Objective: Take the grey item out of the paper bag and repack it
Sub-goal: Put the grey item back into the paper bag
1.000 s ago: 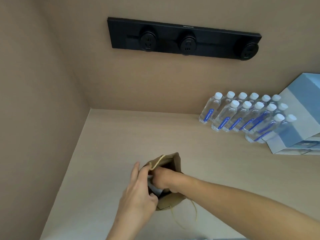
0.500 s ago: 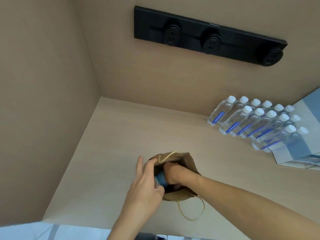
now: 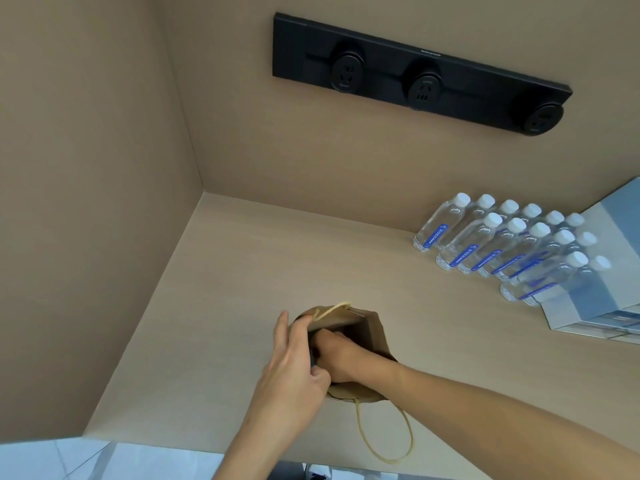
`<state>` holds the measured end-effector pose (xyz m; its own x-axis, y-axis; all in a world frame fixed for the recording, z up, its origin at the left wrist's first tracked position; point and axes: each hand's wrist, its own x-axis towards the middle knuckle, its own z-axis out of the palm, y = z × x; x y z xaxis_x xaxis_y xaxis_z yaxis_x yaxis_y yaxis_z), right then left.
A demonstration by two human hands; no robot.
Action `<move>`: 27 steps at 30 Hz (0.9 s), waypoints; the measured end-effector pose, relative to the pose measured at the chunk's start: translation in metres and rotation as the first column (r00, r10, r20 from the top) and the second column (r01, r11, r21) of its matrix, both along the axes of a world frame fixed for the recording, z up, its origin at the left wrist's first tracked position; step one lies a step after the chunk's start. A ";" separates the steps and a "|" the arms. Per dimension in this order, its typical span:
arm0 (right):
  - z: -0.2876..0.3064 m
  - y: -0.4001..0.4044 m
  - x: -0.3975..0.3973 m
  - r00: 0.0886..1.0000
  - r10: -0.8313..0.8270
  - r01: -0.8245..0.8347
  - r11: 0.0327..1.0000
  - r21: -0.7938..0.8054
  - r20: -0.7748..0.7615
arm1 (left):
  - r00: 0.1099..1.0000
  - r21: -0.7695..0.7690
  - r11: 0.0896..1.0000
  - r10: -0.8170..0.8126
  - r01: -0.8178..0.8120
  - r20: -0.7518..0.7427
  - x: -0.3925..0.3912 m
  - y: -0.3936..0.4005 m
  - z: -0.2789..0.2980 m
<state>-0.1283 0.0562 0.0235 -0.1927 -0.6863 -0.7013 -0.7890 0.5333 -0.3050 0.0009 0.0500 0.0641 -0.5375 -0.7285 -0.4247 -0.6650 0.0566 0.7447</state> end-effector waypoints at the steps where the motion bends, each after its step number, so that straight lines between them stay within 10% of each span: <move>1: 0.000 -0.002 0.003 1.000 0.015 -0.015 1.000 -0.009 0.014 | 1.000 0.002 1.000 0.000 0.000 0.003 0.000 0.000 0.000; 11: 0.024 -0.007 -0.007 0.982 0.189 -0.189 0.981 -0.036 -0.006 | 1.000 -0.015 1.000 0.012 -0.011 0.012 0.002 -0.001 -0.005; 14: 0.030 -0.011 -0.013 0.876 0.419 -0.396 0.908 0.138 -0.240 | 1.000 -0.035 0.999 0.008 -0.008 0.006 0.002 -0.003 -0.007; 27: 0.002 -0.014 -0.016 0.739 0.656 -0.507 0.689 0.518 -0.150 | 1.000 -0.024 1.000 0.000 0.001 0.029 -0.004 -0.001 -0.005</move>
<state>-0.1438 0.0420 0.0258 -0.1061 -0.3841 -0.9172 -0.9888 -0.0568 0.1382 -0.0027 0.0494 0.0590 -0.5257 -0.7383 -0.4225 -0.6863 0.0747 0.7234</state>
